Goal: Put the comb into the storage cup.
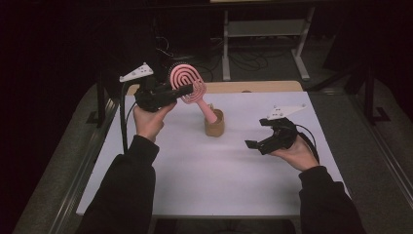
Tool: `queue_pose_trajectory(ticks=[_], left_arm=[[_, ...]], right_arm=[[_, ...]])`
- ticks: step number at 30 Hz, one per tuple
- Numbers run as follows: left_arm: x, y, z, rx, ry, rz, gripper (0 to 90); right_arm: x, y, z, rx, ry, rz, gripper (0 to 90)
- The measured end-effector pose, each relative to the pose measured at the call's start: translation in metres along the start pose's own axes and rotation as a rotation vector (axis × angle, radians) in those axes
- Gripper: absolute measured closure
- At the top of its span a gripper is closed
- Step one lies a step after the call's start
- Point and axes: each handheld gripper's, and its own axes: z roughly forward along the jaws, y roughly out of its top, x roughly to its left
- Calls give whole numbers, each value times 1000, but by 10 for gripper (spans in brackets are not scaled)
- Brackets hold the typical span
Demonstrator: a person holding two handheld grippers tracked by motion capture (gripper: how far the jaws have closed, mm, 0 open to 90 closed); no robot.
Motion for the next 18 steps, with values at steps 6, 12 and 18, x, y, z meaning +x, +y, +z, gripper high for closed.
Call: queue_pose_trajectory(ticks=[6,12,18], left_arm=[[4,4,5,4,8,6,634],[3,10,9,1,18,24,634],[2,14,15,9,22,45,634]], right_arm=[[0,-18,-15,-22,-25,18,0],[-2,-37,-27,-52,-53,44,0],[-4,-52,-36,-74,-68,71,0]])
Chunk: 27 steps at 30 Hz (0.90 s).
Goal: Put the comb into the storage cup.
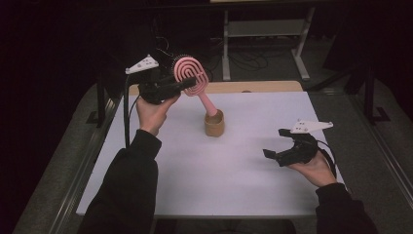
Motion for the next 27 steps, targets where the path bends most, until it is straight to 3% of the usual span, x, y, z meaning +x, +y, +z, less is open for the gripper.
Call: queue_pose_trajectory(ticks=[9,16,27], left_arm=[[5,-5,11,11,12,6,634],[2,-7,15,34,30,50,634],[1,-11,24,33,34,63,634]], right_arm=[[-1,-16,-9,-31,-20,29,0],[-3,-28,-12,-21,-40,40,0],[-3,-40,-16,-13,-50,49,0]])
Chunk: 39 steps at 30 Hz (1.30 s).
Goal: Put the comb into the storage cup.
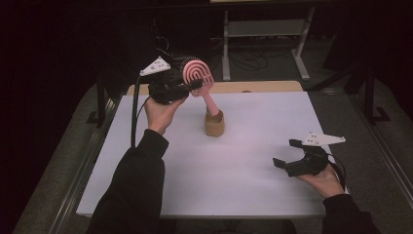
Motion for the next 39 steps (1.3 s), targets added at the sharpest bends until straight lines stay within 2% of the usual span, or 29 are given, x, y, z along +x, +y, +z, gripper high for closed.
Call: queue_pose_trajectory(ticks=[4,13,20,26,30,34,39], left_arm=[[-2,-3,4,8,1,10,634],[-3,-16,16,61,12,46,634],[-1,-24,24,72,18,36,634],[-1,-28,31,85,22,43,634],[-2,-38,38,107,24,50,634],[-1,-45,43,114,23,39,634],[1,-49,44,104,29,35,634]], right_arm=[[1,-3,0,4,-3,2,0],[0,-8,0,12,-7,1,0],[0,-11,-4,2,-14,4,0],[-1,-15,-8,-2,-17,13,0],[-2,-17,-10,-6,-15,9,0],[-2,-16,-11,-14,-15,13,0],[-1,-17,-10,-7,-8,20,0]])
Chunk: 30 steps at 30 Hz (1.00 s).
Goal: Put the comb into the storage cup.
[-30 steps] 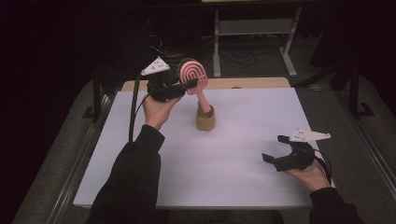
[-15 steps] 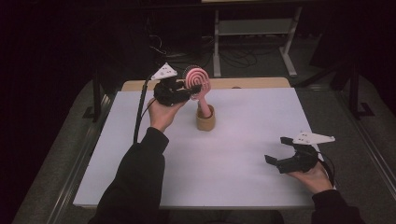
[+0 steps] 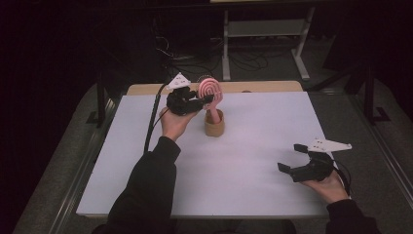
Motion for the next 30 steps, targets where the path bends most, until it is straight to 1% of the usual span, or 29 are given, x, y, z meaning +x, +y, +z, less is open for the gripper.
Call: queue_pose_trajectory(ticks=[3,6,12,14,18,20,21,27,30], left_arm=[[3,-1,1,-6,-2,-19,634],[5,-3,2,-14,-7,-40,634],[7,-7,4,-7,-2,-50,634],[11,-11,5,-4,-3,-76,634],[15,-18,5,3,4,-92,634],[16,-19,5,-2,5,-95,634],[18,-21,4,-13,5,-111,634],[25,-27,-2,-35,-5,-153,633],[26,-31,-5,-47,-6,-154,632]], right_arm=[[1,-1,1,13,7,-4,0],[1,-1,2,14,9,-5,0],[1,-1,1,11,6,-2,0],[1,-1,1,13,7,-1,0],[0,-2,2,17,8,2,0],[0,-2,2,17,7,3,0],[-1,-2,1,17,5,5,0],[-1,-2,2,24,2,4,0],[-1,-3,2,29,3,4,0]])
